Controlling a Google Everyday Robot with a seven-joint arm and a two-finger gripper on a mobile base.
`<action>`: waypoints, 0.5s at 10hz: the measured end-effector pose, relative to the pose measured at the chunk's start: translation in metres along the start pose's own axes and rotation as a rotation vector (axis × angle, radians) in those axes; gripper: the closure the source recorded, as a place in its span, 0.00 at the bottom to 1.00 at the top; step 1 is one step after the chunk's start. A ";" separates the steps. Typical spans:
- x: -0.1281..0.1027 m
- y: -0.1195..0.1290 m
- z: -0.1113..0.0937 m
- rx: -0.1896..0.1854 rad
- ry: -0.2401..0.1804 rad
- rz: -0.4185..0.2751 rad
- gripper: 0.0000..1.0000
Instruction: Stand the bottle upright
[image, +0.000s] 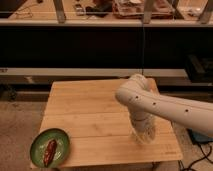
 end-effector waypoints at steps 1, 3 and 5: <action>0.000 0.000 0.000 0.000 0.000 0.000 0.78; 0.000 0.000 0.000 0.000 0.000 0.000 0.78; 0.002 -0.006 -0.002 0.035 0.004 0.003 0.78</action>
